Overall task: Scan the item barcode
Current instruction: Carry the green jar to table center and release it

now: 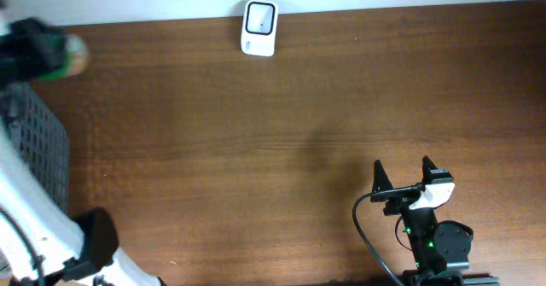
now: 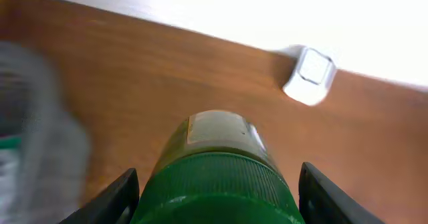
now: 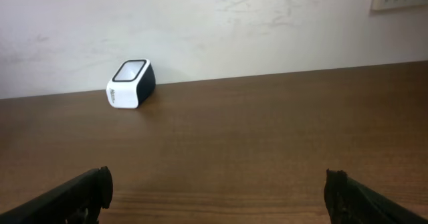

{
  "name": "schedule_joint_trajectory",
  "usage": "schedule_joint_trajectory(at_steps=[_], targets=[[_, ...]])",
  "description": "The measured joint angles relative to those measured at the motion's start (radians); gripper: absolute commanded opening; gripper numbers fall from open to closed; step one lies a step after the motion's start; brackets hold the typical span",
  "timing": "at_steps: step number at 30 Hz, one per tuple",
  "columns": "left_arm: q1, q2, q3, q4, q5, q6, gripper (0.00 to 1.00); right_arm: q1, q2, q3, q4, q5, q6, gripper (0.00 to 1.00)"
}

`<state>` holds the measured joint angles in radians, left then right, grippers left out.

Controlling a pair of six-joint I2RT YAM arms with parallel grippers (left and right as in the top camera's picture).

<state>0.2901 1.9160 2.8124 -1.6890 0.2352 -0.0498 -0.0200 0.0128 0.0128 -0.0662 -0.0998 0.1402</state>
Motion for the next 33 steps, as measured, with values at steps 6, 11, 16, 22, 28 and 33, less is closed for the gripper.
schedule_joint_trajectory(at_steps=[6, 11, 16, 22, 28, 33], targets=[[-0.433, 0.076, -0.290, 0.085, -0.058, 0.000, 0.42, 0.000, 0.000, 0.000, 0.000, 0.000, 0.000, 0.98], [-0.679, 0.196, -0.655, 0.415, -0.074, -0.023, 0.42, 0.000, 0.000, 0.000, 0.000, 0.000, -0.001, 0.98], [-0.846, 0.330, -0.787, 0.605, -0.105, -0.056, 0.43, 0.000, 0.000, 0.000, 0.000, 0.000, 0.000, 0.98], [-0.977, 0.399, -0.787, 0.696, -0.168, -0.088, 0.47, 0.000, 0.000, 0.000, 0.000, 0.000, -0.001, 0.98], [-1.050, 0.402, -0.787, 0.716, -0.227, -0.097, 0.99, 0.000, 0.000, 0.000, 0.000, 0.000, -0.001, 0.98], [-1.032, 0.423, -0.657, 0.592, -0.241, -0.101, 0.99, 0.000, 0.000, 0.000, 0.000, 0.000, 0.000, 0.98]])
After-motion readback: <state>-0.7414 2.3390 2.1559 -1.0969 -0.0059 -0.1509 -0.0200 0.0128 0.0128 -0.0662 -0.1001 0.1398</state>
